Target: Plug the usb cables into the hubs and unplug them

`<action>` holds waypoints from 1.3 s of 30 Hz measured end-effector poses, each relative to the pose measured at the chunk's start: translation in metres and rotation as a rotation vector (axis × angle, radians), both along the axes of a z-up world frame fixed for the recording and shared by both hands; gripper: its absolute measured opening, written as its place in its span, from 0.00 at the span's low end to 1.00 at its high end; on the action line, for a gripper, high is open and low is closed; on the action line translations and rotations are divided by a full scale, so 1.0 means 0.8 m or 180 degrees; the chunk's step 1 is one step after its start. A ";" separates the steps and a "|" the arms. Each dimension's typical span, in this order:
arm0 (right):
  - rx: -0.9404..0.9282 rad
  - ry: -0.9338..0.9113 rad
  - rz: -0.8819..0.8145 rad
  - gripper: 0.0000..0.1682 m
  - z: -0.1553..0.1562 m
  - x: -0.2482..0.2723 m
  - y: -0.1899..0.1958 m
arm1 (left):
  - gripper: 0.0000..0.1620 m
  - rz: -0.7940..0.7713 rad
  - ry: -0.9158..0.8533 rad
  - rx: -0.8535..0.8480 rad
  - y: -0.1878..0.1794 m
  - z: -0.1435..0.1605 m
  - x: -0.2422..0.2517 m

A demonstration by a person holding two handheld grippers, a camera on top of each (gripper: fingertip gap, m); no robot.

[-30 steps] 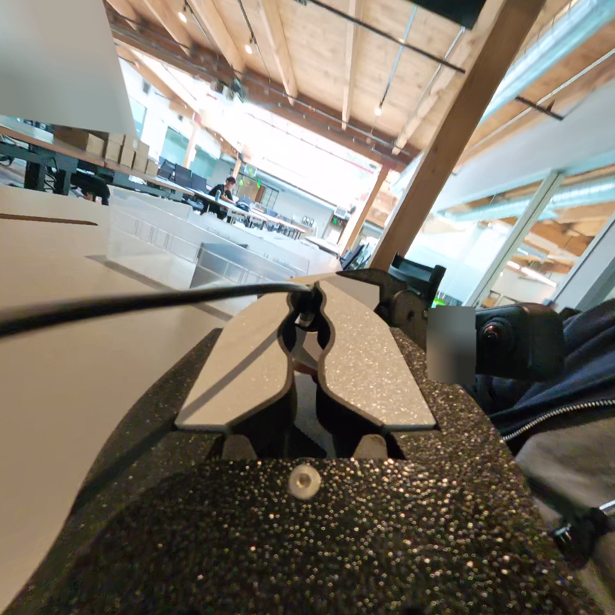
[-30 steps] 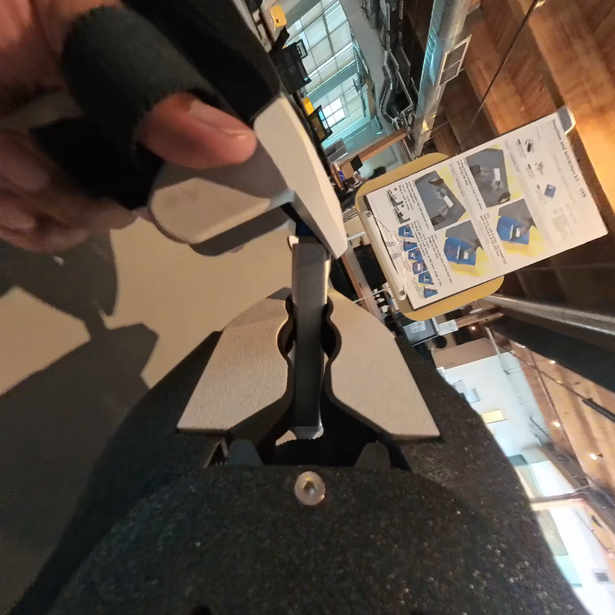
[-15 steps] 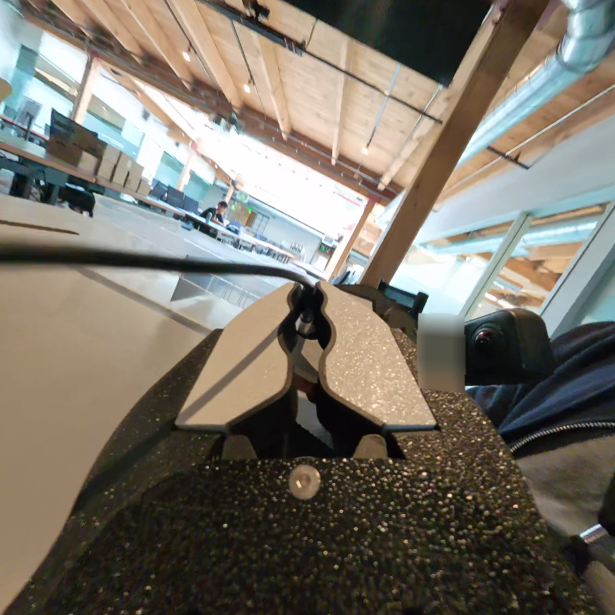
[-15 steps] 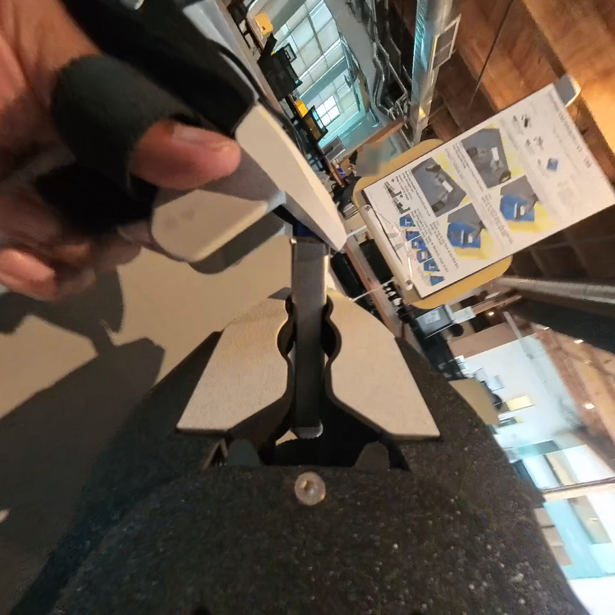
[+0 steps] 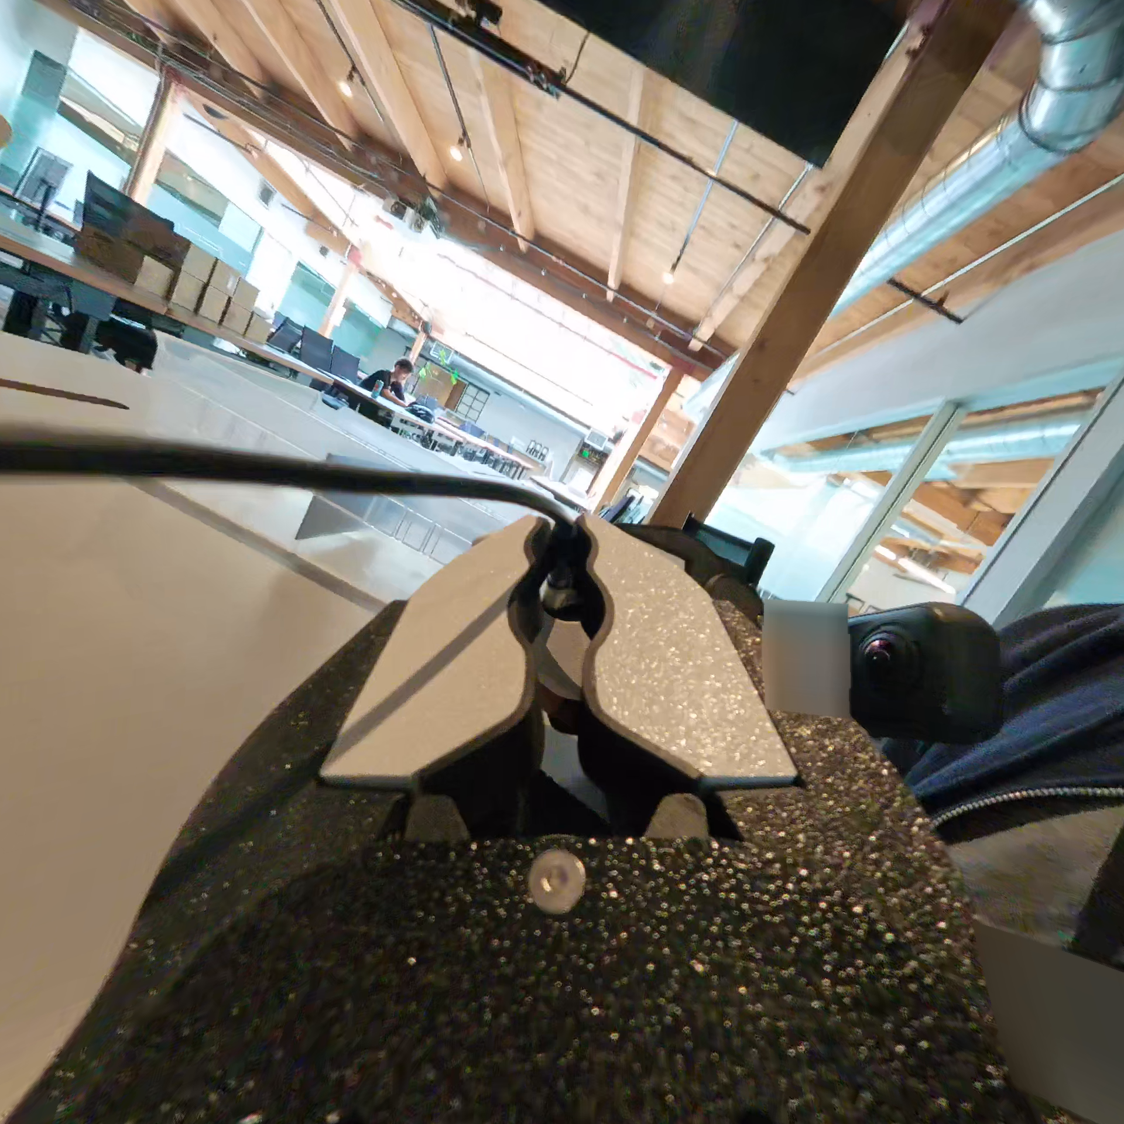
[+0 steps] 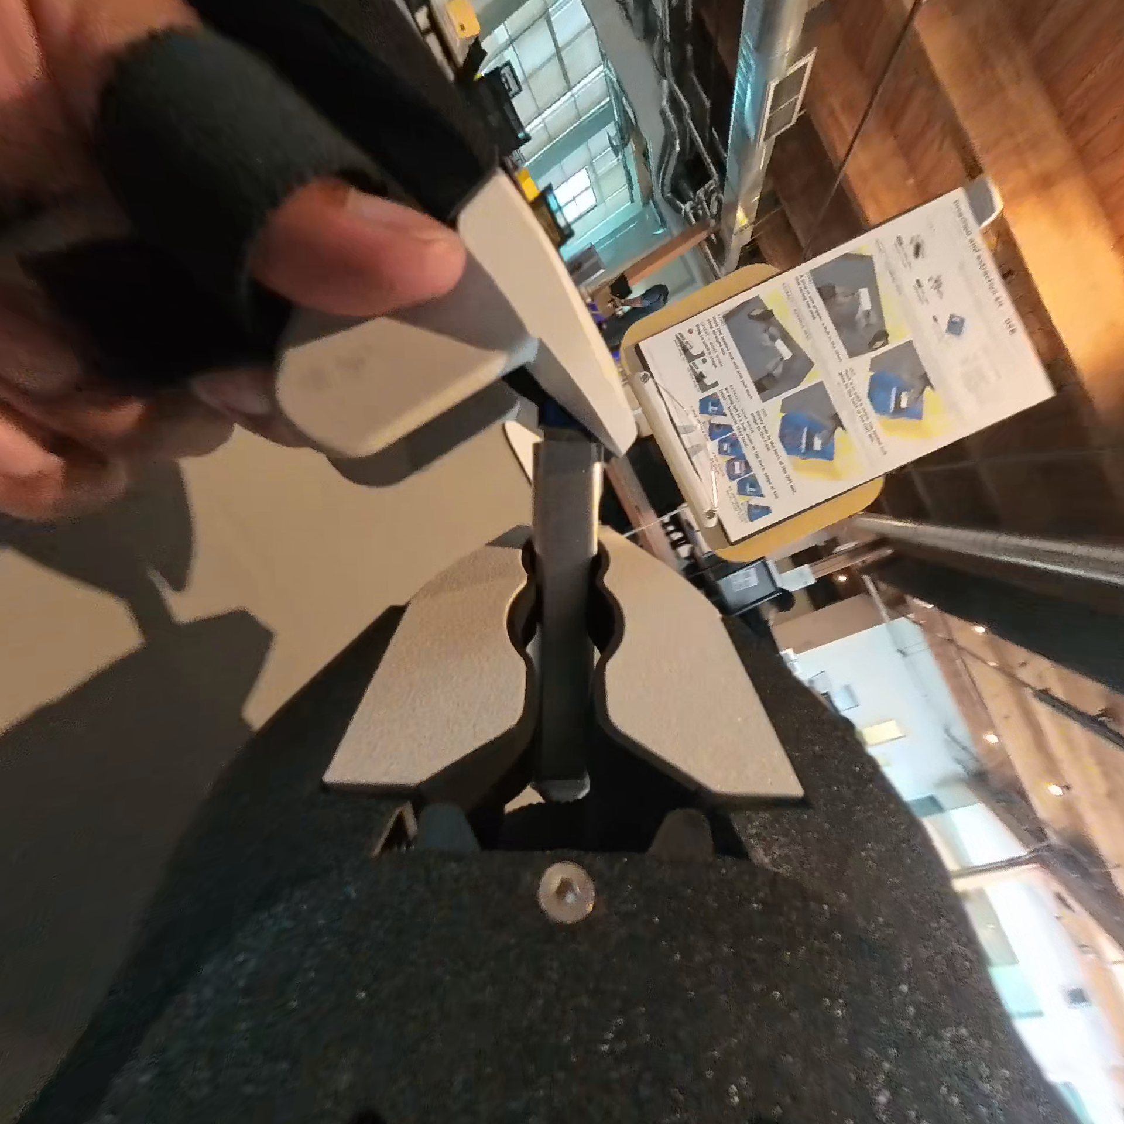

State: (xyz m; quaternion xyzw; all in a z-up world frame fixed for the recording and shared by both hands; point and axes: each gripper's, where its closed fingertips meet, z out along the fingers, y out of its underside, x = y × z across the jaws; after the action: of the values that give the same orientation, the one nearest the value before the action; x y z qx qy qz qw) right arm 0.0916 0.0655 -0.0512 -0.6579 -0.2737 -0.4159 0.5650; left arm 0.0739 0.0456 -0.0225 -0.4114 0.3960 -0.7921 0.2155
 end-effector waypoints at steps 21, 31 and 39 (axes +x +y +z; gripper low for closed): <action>-0.0037 0.0120 0.0133 0.08 -0.002 -0.001 -0.007 | 0.05 -0.0154 0.0057 -0.0132 -0.007 -0.003 -0.001; -0.0114 0.0537 0.0043 0.08 -0.011 0.004 -0.007 | 0.04 -0.0101 0.0113 -0.0128 -0.004 -0.005 0.007; -0.0192 0.0449 0.0031 0.08 -0.015 0.008 -0.008 | 0.05 -0.0094 0.0242 -0.0109 -0.002 -0.012 0.010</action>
State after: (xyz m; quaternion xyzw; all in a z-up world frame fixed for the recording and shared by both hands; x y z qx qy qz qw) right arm 0.0983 0.0593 -0.0633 -0.7010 -0.2489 -0.3573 0.5648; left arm 0.0823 0.0438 -0.0317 -0.4389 0.3963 -0.7857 0.1816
